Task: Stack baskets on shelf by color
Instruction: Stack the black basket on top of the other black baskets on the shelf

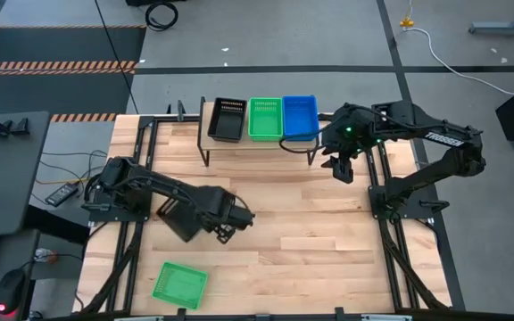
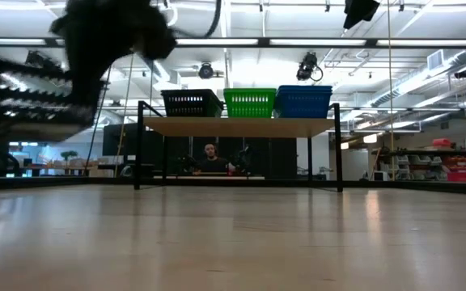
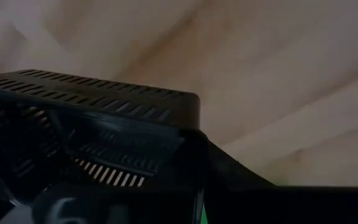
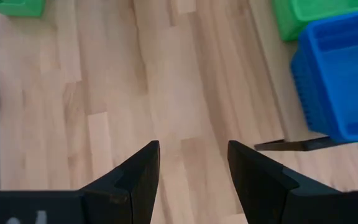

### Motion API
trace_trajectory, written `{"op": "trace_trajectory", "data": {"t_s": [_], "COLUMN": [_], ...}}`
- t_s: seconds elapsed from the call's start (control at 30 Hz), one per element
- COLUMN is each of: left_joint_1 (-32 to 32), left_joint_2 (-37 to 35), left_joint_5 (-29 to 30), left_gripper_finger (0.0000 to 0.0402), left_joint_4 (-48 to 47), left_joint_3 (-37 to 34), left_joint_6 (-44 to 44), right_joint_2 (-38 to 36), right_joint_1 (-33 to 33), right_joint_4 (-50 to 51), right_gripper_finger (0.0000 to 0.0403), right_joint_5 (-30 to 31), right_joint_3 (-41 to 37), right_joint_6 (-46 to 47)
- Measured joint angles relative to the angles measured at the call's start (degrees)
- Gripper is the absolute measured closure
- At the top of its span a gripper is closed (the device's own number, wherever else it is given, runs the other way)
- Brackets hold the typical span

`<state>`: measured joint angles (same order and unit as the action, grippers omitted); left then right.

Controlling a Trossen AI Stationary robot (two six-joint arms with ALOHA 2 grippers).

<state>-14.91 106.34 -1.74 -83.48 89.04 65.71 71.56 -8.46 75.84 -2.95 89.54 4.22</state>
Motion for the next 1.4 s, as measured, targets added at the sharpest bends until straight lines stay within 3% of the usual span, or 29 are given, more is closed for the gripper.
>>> {"op": "trace_trajectory", "data": {"t_s": [0.13,0.33,0.6,0.83,1.17,1.4], "left_joint_1": [1.9,6.6,13.5,19.1,26.2,32.7], "left_joint_2": [0.0,-0.7,-0.6,-0.6,-0.7,-0.3], "left_joint_5": [7.4,14.9,24.1,26.4,25.3,19.3], "left_gripper_finger": [0.0392,0.0394,0.0394,0.0394,0.0392,0.0390], "left_joint_4": [-6.9,-6.6,-6.5,-6.5,-6.5,-6.0], "left_joint_3": [7.9,16.0,26.1,35.6,40.5,39.9], "left_joint_6": [1.2,1.1,-10.7,-33.0,-70.6,-83.3], "right_joint_2": [-0.8,-1.1,-1.2,-1.4,-1.4,-1.4], "right_joint_1": [-0.5,-2.7,-5.6,-8.5,-11.5,-11.6], "right_joint_4": [-0.6,-1.9,-2.1,-3.5,-4.7,-4.6], "right_gripper_finger": [0.0208,0.0208,0.0208,0.0208,0.0208,0.0208], "right_joint_5": [1.5,1.5,1.5,1.4,2.7,3.4], "right_joint_3": [0.0,0.0,0.0,0.0,0.0,0.0], "right_joint_6": [-1.2,-4.0,-6.3,-4.8,3.8,8.3]}}
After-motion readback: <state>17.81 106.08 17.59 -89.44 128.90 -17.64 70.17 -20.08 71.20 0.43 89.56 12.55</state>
